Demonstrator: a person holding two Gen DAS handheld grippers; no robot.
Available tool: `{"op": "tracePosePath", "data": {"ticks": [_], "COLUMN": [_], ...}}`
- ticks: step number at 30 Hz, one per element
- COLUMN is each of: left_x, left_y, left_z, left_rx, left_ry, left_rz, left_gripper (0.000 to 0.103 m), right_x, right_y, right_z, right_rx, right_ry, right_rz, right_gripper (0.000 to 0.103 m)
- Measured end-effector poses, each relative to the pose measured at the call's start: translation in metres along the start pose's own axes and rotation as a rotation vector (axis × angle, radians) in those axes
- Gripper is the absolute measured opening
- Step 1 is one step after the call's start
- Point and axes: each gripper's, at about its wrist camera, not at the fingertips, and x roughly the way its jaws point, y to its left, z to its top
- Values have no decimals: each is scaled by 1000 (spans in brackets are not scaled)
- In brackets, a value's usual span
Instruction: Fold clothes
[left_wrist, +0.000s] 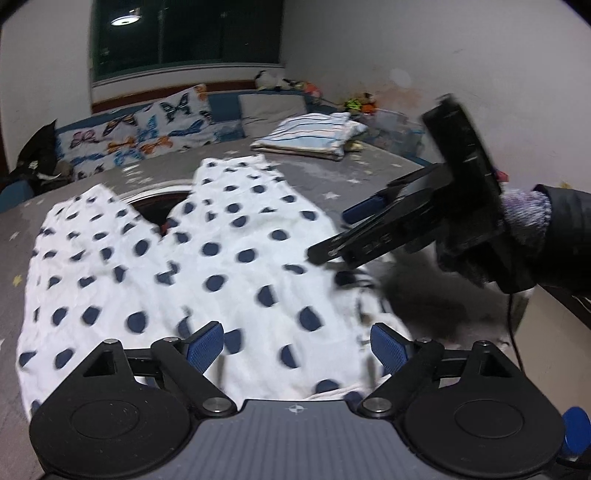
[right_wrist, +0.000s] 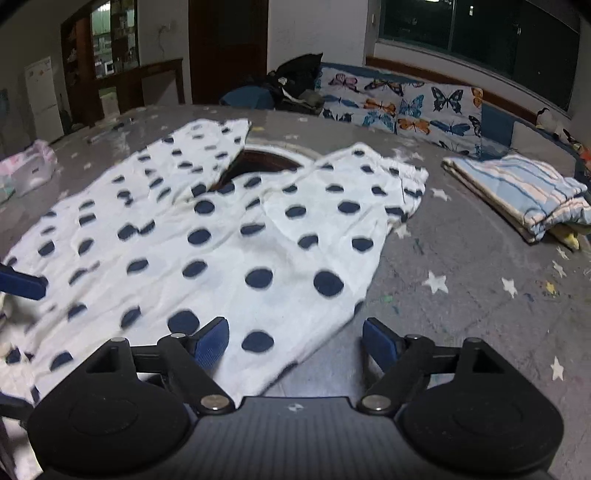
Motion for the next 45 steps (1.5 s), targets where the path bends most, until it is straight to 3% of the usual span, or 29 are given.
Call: {"op": "tracePosePath", "data": {"ticks": [10, 18, 23, 26, 33, 39, 43, 45], "left_x": [16, 35, 45, 48, 48, 49, 49, 49], "left_y": [-33, -36, -32, -28, -21, -18, -17, -18], "left_z": [4, 7, 6, 6, 7, 7, 6, 6], "left_rx": [77, 70, 51, 36, 13, 14, 5, 2], "left_ry": [4, 35, 60, 64, 64, 63, 60, 59], "left_rz": [-86, -125, -149, -168, -223, -253, -276, -291], "left_gripper": [87, 58, 49, 49, 49, 50, 58, 68], "right_x": [-8, -6, 12, 31, 84, 106, 112, 114], "right_y": [-5, -25, -46, -57, -89, -120, -131, -130], "right_z": [-8, 7, 36, 54, 87, 94, 97, 102], "right_rx": [-26, 4, 52, 63, 77, 130, 130, 111], "right_ry": [8, -3, -30, -40, -4, 6, 8, -4], "right_rz": [-12, -12, -12, -30, -112, -198, -255, -270], "right_gripper": [87, 85, 77, 71, 72, 74, 79, 80]}}
